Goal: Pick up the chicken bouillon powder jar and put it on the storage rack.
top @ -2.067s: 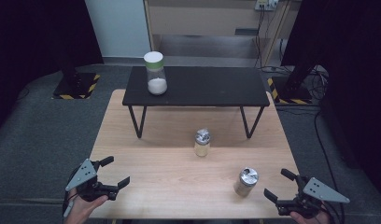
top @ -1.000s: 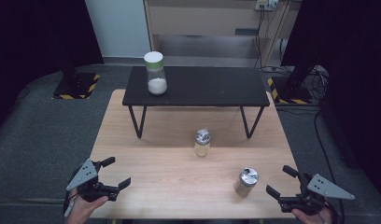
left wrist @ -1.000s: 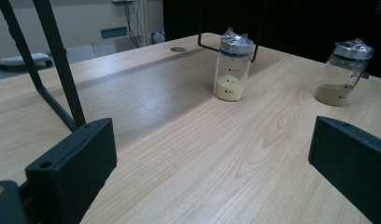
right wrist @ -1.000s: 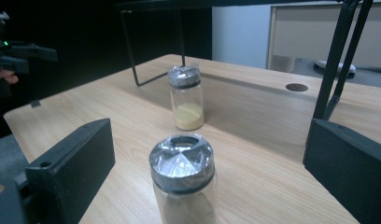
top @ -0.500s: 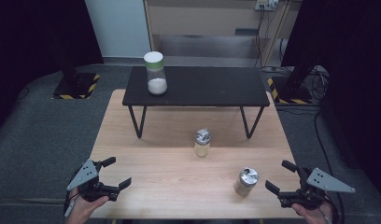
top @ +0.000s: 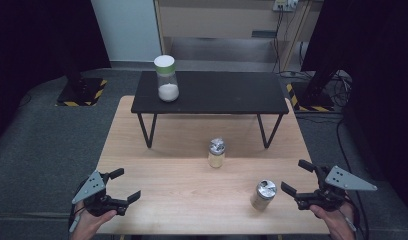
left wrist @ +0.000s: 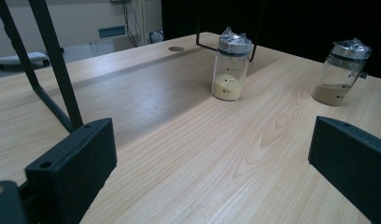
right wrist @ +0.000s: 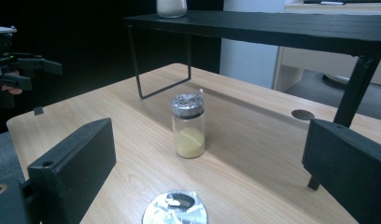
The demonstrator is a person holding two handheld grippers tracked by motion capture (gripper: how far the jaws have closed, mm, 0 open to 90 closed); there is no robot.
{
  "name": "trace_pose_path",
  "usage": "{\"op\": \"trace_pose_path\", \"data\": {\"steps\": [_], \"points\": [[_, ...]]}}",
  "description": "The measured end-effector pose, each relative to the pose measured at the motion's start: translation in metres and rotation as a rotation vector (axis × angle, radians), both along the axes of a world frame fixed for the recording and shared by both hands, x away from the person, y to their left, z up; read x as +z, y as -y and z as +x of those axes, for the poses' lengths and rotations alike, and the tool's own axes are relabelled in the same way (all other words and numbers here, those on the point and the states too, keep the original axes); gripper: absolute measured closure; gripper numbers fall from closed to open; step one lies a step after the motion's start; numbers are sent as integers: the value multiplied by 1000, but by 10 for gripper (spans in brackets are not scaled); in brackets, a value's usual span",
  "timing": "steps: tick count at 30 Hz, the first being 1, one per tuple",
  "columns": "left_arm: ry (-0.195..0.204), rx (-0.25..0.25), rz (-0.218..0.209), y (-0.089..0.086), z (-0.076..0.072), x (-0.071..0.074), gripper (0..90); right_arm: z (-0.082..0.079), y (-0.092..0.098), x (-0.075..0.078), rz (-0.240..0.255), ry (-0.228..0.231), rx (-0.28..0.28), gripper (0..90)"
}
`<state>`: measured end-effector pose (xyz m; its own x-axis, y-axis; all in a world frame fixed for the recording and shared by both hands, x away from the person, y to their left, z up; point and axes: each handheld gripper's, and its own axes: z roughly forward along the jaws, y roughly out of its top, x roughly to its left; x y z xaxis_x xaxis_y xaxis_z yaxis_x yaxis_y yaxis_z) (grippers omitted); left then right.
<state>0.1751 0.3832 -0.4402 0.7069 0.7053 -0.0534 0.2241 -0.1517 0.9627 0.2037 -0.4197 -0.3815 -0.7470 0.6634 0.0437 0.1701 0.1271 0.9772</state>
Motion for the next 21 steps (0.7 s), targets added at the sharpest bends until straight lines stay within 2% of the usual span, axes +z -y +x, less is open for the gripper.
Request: {"op": "trace_pose_path", "data": {"steps": [13, 21], "points": [[-2, -4, -3, 0, 0, 0, 2, 30, -18, 17, -32, 14, 36, 41], [-3, -5, -1, 0, 1, 0, 2, 46, -26, 26, -28, 25, 55, 43]]}}
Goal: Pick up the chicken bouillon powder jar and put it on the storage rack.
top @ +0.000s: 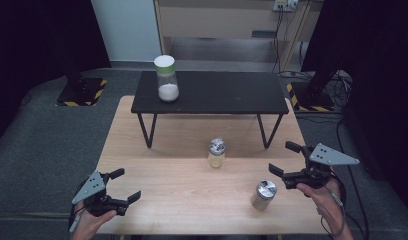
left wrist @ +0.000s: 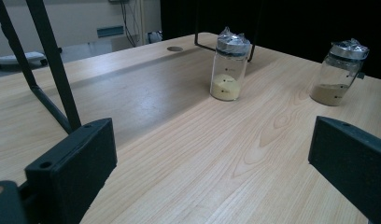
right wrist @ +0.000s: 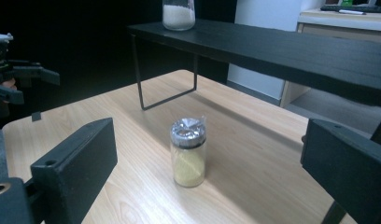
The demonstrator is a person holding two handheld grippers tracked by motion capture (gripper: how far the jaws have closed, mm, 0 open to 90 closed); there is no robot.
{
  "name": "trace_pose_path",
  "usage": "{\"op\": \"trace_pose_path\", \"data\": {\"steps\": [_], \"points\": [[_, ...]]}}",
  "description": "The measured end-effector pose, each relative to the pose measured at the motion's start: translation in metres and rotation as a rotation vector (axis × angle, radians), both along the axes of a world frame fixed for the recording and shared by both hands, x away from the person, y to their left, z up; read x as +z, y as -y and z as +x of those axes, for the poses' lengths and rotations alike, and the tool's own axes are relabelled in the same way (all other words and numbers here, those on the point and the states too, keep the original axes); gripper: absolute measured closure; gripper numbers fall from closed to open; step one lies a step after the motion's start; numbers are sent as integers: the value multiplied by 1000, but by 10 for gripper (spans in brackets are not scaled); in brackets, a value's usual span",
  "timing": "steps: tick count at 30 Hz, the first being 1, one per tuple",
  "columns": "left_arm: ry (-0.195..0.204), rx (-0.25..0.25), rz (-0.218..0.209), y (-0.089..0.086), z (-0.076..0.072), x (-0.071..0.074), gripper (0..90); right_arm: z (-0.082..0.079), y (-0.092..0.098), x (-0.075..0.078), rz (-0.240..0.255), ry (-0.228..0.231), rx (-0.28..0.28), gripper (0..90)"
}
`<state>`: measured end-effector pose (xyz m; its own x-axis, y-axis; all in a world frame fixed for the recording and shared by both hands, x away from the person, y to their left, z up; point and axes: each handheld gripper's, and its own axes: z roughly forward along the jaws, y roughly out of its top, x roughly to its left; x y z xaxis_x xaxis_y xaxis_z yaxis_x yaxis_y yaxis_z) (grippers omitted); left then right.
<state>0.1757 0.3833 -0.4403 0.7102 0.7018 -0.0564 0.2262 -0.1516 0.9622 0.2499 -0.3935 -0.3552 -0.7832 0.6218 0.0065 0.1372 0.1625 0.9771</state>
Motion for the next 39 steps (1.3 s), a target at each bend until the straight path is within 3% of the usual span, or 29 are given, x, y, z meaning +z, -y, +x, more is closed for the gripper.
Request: {"op": "trace_pose_path", "data": {"steps": [13, 39], "points": [[-4, -2, -5, -1, 0, 0, 2, 26, -21, 13, -37, -21, 50, 44], [-6, -7, -8, -1, 1, 0, 2, 71, -65, 19, -103, -56, 119, 51]]}}
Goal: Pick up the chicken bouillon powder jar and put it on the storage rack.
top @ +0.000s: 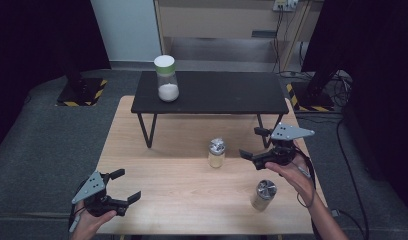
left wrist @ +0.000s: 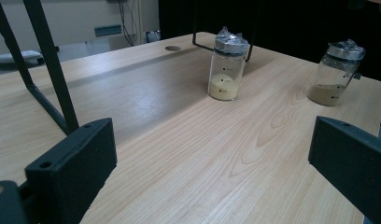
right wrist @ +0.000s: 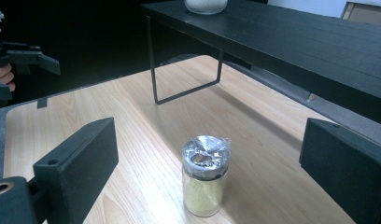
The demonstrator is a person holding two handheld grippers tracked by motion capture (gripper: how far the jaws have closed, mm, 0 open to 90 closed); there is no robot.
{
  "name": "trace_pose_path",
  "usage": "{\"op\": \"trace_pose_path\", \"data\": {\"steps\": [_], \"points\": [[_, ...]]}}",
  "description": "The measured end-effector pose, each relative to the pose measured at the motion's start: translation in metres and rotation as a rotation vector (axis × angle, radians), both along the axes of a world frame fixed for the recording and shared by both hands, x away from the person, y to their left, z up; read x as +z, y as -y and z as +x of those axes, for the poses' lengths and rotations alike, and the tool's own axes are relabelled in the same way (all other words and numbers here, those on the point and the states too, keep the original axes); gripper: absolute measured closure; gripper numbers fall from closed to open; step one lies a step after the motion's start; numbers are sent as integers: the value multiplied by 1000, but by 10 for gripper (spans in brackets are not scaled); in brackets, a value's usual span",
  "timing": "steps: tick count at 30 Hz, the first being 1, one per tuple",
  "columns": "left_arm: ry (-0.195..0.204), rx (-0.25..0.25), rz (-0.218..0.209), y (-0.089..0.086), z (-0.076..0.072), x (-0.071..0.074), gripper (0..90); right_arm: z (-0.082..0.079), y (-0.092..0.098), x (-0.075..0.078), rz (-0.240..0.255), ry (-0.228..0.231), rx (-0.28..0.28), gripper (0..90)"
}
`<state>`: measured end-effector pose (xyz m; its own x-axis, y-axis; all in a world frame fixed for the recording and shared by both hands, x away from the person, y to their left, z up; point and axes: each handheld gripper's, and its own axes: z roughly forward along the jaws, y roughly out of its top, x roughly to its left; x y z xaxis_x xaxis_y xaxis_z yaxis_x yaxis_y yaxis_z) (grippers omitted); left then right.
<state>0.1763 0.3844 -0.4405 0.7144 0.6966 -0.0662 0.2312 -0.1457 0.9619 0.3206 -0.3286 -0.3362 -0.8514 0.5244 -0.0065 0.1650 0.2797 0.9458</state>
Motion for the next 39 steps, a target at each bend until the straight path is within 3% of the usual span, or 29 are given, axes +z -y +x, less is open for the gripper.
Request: {"op": "trace_pose_path", "data": {"steps": [39], "points": [[0, -3, -4, -1, 0, -1, 2, 58, -52, -19, -124, -81, 63, 60]]}}
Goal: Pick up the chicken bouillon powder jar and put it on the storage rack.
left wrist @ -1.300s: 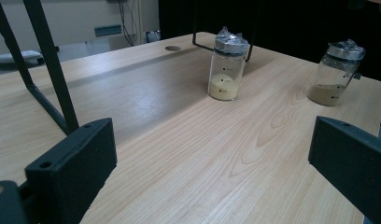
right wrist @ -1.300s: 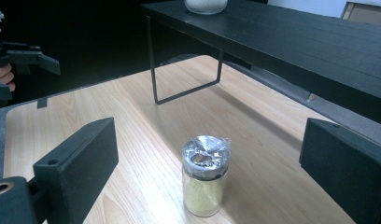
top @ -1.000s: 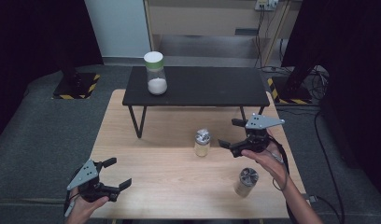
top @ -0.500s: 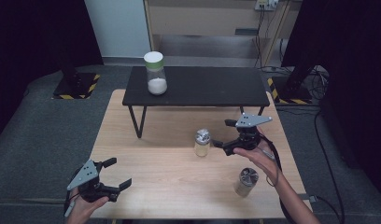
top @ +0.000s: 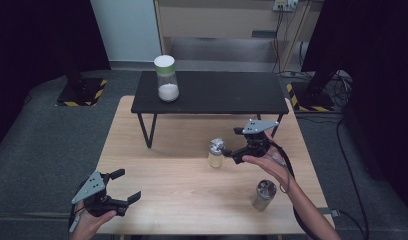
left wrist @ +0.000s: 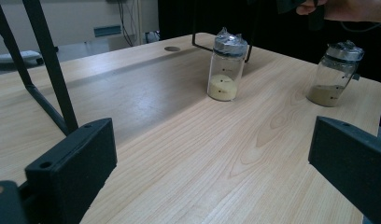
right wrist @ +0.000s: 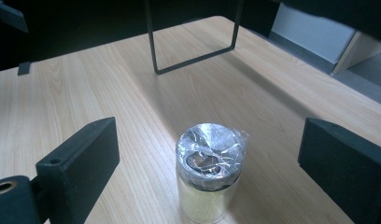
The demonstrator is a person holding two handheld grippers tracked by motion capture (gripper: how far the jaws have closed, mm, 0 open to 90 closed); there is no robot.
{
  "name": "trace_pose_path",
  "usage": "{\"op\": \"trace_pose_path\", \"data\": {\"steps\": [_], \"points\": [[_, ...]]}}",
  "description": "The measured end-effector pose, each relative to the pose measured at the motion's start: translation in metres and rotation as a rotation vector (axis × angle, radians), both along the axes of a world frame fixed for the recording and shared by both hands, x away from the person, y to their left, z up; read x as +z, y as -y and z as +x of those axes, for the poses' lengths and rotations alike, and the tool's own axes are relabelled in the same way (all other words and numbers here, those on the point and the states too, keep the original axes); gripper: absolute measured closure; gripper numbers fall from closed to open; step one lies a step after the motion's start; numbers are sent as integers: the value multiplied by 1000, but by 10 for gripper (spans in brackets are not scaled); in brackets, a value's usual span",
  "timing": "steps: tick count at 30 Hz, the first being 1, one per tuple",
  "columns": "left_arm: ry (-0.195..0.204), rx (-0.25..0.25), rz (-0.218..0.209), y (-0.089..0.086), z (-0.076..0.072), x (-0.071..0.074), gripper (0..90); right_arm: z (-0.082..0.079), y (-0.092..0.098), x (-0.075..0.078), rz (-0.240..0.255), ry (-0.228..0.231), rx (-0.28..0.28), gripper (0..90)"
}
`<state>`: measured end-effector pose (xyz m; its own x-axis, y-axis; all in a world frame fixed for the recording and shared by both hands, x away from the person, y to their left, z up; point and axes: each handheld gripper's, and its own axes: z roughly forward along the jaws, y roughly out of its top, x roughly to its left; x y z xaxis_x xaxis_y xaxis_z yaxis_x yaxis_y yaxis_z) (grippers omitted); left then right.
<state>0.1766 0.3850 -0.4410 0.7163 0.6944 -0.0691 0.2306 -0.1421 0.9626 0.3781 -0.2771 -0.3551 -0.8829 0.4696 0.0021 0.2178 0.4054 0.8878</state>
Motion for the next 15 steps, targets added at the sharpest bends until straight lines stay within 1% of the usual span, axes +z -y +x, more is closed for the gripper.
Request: {"op": "trace_pose_path", "data": {"steps": [4, 9, 12, 15], "points": [[0, -1, 0, 0, 0, 0, 2, 6, -4, -4, -9, -14, 4, 62], [-1, -1, -2, 0, 0, 0, 2, 14, -12, -5, -54, -26, 20, 65], [0, -2, -1, 0, 0, 0, 2, 19, -17, -6, -72, -32, 24, 66], [0, -4, 0, 0, 0, 0, 2, 22, -21, -9, -79, -38, 31, 67]]}}
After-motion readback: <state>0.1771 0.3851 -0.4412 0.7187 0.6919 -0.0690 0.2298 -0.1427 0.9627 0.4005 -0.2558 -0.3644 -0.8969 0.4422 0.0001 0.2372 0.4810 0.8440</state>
